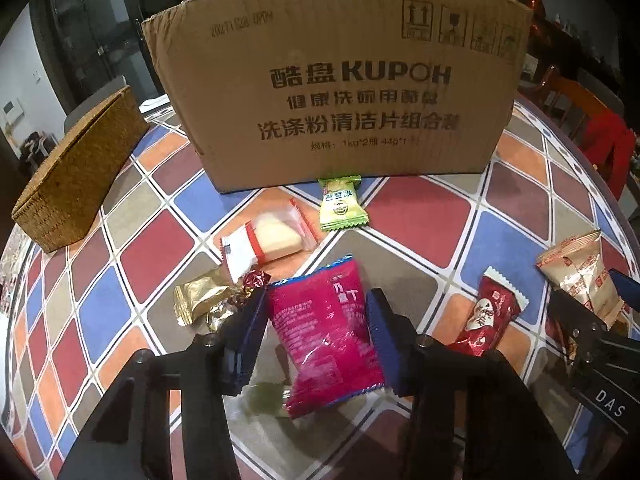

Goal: Organize snacks

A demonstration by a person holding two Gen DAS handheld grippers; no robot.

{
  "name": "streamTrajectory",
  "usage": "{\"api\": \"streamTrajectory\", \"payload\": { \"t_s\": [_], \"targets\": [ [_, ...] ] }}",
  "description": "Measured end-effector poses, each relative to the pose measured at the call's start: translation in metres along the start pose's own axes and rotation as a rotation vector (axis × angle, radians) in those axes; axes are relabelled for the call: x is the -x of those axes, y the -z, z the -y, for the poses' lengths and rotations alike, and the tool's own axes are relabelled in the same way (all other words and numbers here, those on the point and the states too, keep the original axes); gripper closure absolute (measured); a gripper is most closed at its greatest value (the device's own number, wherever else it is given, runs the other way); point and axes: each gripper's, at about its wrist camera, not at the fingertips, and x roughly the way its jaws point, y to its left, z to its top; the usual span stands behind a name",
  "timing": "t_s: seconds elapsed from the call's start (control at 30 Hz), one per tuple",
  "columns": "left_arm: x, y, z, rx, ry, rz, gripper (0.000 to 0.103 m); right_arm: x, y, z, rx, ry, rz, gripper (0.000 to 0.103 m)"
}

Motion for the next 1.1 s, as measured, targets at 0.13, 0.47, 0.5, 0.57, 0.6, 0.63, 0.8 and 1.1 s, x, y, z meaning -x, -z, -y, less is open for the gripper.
{"api": "streamTrajectory", "payload": {
  "t_s": [0.13,0.47,0.5,0.57,0.6,0.63,0.8,1.1],
  "targets": [
    [0.0,0.001,0.001,-0.013,-0.005,0.007,0.057,-0.001,0.002,0.0,-0.003,-0.001,-0.005,0.029],
    [0.006,0.0,0.005,-0.036,-0.006,0.03,0.069,-0.003,0.001,0.0,-0.012,-0.049,-0.011,0.058],
    [0.007,0.0,0.004,-0.036,-0.007,0.031,0.069,-0.002,0.001,0.0,-0.015,-0.051,-0.009,0.059],
    [0.008,-0.001,0.003,-0.035,-0.005,0.032,0.07,0.001,0.0,0.001,-0.018,-0.049,0.005,0.059],
    [0.009,-0.001,0.003,-0.037,-0.005,0.034,0.071,0.003,0.0,0.001,-0.018,-0.048,0.011,0.059],
    [0.01,-0.001,0.003,-0.037,-0.006,0.036,0.071,0.006,-0.001,0.001,-0.016,-0.048,0.017,0.059],
    [0.017,-0.002,0.002,-0.034,-0.004,0.052,0.071,0.013,-0.007,0.001,-0.014,-0.048,0.036,0.059],
    [0.035,-0.009,-0.007,-0.021,-0.005,0.095,0.071,0.029,-0.015,-0.004,-0.006,-0.056,0.078,0.059]
  ]
}}
